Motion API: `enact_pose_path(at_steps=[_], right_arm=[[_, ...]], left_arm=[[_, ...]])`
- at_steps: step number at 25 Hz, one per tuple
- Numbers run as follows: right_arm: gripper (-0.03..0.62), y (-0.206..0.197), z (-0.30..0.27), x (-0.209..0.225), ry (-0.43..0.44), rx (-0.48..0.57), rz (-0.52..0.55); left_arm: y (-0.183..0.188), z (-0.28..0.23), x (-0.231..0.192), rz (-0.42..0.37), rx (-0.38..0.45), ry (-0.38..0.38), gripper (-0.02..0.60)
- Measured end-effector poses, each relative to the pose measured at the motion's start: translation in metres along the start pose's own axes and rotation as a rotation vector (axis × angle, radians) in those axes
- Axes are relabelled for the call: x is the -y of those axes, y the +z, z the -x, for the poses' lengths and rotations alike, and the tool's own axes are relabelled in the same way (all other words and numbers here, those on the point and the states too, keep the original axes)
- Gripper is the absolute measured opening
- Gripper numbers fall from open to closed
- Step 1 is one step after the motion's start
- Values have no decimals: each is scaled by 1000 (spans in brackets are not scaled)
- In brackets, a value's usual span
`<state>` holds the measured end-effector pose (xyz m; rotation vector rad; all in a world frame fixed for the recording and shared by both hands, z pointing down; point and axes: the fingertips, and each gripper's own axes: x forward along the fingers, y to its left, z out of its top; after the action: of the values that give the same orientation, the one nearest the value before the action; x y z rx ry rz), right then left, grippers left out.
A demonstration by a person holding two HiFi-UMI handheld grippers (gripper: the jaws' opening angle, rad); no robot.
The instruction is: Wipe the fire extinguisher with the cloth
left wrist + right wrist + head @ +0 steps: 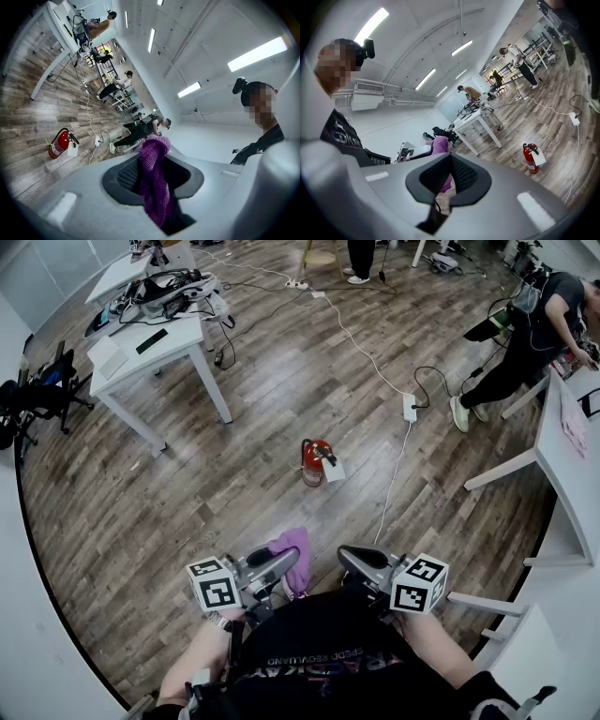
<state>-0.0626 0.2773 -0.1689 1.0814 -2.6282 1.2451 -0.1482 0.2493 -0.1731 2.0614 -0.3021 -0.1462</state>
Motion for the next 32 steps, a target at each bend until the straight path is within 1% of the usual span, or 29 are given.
enact_pose_path(at_steps=[11, 16, 25, 29, 32], right_arm=[[3, -1, 3, -4, 0, 0, 12], [3, 0, 4, -8, 16, 13, 27], [5, 7, 2, -11, 2, 38, 9], [5, 11, 3, -5, -18, 59, -1], [5, 11, 6, 4, -21, 57, -14]], left_arm=[[-3, 0, 3, 3, 1, 1, 109], [-5, 1, 3, 3, 1, -1, 109], [-1, 3, -2, 10, -7, -7, 109], [2, 1, -7, 10, -20, -10, 109], [5, -1, -10, 9, -15, 4, 108]])
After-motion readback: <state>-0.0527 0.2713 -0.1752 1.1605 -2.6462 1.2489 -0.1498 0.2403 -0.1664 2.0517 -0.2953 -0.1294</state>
